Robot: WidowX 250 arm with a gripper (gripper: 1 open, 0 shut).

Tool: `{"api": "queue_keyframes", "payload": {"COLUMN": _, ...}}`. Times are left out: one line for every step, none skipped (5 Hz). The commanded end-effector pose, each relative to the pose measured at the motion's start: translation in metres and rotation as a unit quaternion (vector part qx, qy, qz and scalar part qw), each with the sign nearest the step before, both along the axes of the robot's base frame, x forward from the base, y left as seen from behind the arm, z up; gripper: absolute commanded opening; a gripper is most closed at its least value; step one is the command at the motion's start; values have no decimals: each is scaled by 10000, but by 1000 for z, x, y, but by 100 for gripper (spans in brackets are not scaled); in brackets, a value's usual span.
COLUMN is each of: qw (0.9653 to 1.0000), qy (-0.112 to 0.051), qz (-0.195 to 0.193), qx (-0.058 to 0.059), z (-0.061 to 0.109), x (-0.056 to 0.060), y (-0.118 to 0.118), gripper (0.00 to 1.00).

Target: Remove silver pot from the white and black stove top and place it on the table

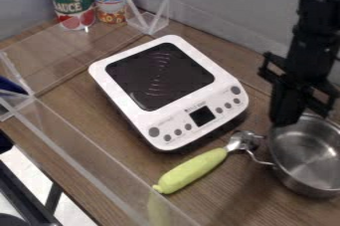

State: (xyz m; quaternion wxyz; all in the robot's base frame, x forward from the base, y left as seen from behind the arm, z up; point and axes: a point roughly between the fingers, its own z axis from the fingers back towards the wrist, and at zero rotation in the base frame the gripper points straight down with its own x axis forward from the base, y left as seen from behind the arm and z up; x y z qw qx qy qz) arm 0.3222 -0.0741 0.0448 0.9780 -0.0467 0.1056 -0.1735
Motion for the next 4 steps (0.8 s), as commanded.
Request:
{"api": "queue_keyframes", "payload": {"qw": 9995, "qy": -200, "qz": -194, "qx": -129, "z": 10, "x": 18, "y": -10, "gripper": 0}}
{"api": "queue_keyframes", "payload": {"qw": 9996, "qy": -148, "qz": -137, "qx": -191, "z": 16, "x": 19, "y": -5, "gripper": 0}}
{"api": "queue_keyframes", "payload": {"qw": 9995, "qy": -94, "qz": -132, "qx": -259, "z": 19, "x": 15, "y": -2, "gripper": 0}}
{"api": "queue_keyframes", "payload": {"qw": 9995, "qy": -61, "qz": -25, "qx": -311, "z": 22, "x": 17, "y": 2, "gripper": 0}}
